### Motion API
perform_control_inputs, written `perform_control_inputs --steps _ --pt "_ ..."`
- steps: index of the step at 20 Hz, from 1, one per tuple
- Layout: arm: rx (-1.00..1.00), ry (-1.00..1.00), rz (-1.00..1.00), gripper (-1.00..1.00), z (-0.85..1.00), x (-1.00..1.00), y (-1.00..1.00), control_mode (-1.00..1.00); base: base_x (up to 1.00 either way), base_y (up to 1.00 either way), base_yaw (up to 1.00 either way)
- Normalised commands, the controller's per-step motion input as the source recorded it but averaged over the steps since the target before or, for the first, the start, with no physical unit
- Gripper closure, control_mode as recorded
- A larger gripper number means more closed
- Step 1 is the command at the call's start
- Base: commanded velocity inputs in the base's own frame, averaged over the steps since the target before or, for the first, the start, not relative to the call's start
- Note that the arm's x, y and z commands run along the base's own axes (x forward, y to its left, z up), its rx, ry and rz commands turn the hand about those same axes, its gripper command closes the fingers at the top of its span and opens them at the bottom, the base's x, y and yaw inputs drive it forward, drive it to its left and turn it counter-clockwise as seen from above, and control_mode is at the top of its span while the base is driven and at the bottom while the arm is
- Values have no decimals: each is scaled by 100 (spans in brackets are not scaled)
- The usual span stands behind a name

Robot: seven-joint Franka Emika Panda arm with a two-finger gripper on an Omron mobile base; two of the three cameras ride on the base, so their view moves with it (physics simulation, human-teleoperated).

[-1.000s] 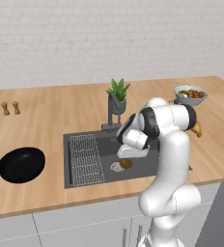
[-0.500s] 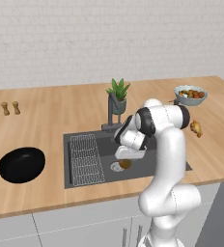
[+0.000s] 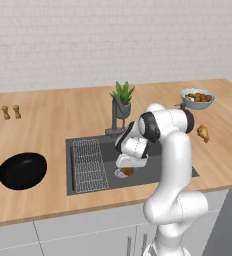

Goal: Pick the avocado from the sink and place it in the bowl. Then pick the bowl and place it in the microwave. Then close the microwave door and press the start button.

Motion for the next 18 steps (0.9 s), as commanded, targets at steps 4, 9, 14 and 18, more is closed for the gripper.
perform_control_inputs --steps 4,9,14,18 --pt "0 0 0 100 -32 0 7 -100 0 0 0" --pt "0 -5 0 100 -5 -15 1 -100 0 0 0" --pt "0 -8 0 100 72 -86 -11 -100 0 0 0" --pt "0 0 0 100 100 -81 -36 -100 0 0 0"
